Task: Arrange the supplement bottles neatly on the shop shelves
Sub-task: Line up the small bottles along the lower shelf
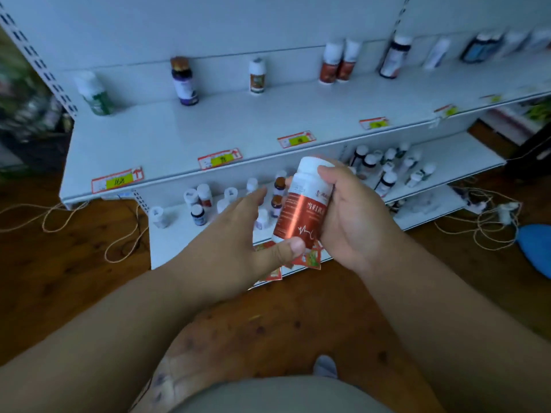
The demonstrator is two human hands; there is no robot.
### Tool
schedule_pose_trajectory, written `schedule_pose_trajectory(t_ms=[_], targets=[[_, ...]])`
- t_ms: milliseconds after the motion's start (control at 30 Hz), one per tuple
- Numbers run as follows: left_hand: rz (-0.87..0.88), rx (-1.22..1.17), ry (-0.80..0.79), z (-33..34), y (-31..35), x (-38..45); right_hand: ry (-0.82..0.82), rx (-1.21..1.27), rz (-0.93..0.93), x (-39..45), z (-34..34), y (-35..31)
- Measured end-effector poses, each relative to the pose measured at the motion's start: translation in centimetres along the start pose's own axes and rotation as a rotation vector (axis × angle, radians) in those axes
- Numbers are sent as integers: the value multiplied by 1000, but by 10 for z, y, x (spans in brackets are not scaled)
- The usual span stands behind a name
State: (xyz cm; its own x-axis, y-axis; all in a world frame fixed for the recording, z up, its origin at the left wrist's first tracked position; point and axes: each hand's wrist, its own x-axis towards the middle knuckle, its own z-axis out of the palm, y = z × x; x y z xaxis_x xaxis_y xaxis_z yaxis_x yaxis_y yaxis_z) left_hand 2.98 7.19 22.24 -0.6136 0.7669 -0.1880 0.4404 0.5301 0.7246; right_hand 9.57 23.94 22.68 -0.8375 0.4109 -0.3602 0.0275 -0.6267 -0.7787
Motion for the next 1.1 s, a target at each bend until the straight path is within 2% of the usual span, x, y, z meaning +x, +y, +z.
schedule_pose_trajectory(t_ms=[267,400,633,767,1000,1100], targets=[[143,-2,-7,63,117,85,32,-195,-177,3,-101,-108],[144,2,-23,81,162,132,61,-258,-248,26,-134,-166],[100,72,39,81,165,238,65,-444,-271,122,-162,-219],[114,234,17,73,164,313,97,-582,-313,185,-177,-242],[18,421,100,58,164,428,141,-966,-328,283,-186,-306],[-51,434,150,67,154,471,88,-1202,-359,321,-191,-314]])
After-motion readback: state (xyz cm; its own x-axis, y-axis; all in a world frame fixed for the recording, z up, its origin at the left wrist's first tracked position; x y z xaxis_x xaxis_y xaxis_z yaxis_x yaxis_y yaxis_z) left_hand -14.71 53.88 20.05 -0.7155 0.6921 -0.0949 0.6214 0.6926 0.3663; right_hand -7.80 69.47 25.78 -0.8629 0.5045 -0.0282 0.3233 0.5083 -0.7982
